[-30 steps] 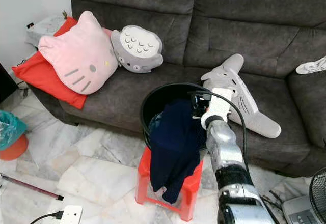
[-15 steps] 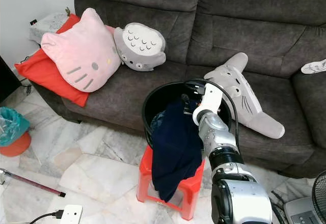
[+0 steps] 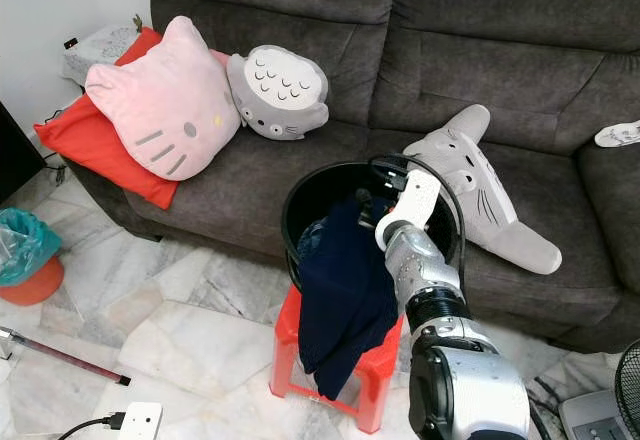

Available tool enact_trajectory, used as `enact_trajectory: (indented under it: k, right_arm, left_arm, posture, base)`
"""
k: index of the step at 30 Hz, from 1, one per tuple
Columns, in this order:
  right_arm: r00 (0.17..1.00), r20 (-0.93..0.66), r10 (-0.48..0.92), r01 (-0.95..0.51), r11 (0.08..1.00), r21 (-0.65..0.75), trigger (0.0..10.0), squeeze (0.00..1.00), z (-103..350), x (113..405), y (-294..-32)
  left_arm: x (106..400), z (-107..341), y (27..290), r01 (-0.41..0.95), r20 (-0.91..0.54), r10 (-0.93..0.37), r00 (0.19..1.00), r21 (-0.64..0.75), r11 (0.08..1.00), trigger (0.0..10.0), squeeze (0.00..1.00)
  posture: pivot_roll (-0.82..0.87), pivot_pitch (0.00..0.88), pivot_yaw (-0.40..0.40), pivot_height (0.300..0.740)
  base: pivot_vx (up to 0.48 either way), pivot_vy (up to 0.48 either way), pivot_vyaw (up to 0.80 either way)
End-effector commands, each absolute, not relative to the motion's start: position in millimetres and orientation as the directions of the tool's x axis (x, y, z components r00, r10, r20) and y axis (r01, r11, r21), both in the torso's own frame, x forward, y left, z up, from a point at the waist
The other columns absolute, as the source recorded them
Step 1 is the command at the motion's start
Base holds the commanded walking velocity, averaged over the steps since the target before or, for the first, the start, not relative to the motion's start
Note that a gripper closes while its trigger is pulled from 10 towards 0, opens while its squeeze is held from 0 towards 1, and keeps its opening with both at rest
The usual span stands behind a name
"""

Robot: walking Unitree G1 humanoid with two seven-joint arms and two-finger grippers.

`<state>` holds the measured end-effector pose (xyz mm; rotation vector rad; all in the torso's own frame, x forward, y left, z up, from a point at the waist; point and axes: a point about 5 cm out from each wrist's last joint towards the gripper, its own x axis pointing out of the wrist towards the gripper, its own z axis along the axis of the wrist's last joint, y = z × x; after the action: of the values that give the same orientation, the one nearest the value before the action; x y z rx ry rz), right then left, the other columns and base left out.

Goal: Hang hanger

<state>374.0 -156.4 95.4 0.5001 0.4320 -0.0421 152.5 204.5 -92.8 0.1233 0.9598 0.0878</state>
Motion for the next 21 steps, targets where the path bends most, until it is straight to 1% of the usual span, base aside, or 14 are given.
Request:
enact_trajectory:
  k: [1,5,7,13,17,21]
  right_arm:
    - [0.905,-0.422,0.059,0.167,0.862,0.479,10.0,0.00,99,377,-154]
    - [0.901,-0.433,0.022,0.212,0.849,0.484,10.0,0.00,98,376,-156]
    - [0.911,-0.413,-0.012,0.241,0.827,0.509,10.0,0.00,101,377,-159]
    - [0.930,-0.366,-0.018,0.210,0.845,0.492,10.0,0.00,109,379,-157]
    - [0.931,-0.364,-0.018,0.208,0.847,0.489,10.0,0.00,109,377,-153]
    - [0.926,-0.376,-0.044,0.221,0.868,0.444,10.0,0.00,108,374,-152]
  left_arm:
    - [146,-96,205,0.000,-0.831,0.124,0.542,0.147,0.989,10.0,0.00]
    - [146,-96,205,-0.001,-0.832,0.125,0.541,0.148,0.989,10.0,0.00]
    - [146,-96,205,-0.001,-0.831,0.125,0.541,0.148,0.989,10.0,0.00]
    - [146,-96,205,0.000,-0.831,0.126,0.543,0.150,0.989,10.0,0.00]
    - [146,-96,205,0.002,-0.831,0.124,0.542,0.149,0.989,10.0,0.00]
    - [146,-96,205,0.003,-0.831,0.123,0.542,0.149,0.989,10.0,0.00]
  posture:
    - [-0.05,0.059,0.005,0.740]
    - [-0.05,0.059,0.006,0.740]
    - [-0.05,0.061,0.006,0.740]
    - [-0.05,0.063,0.006,0.740]
    - [-0.05,0.063,0.007,0.740]
    - [-0.05,0.063,0.006,0.740]
  base:
    - [0.000,0.000,0.00]
    - [0.000,0.000,0.00]
    - [0.000,0.000,0.00]
    - [0.000,0.000,0.00]
    - [0.000,0.000,0.00]
    - [0.000,0.000,0.00]
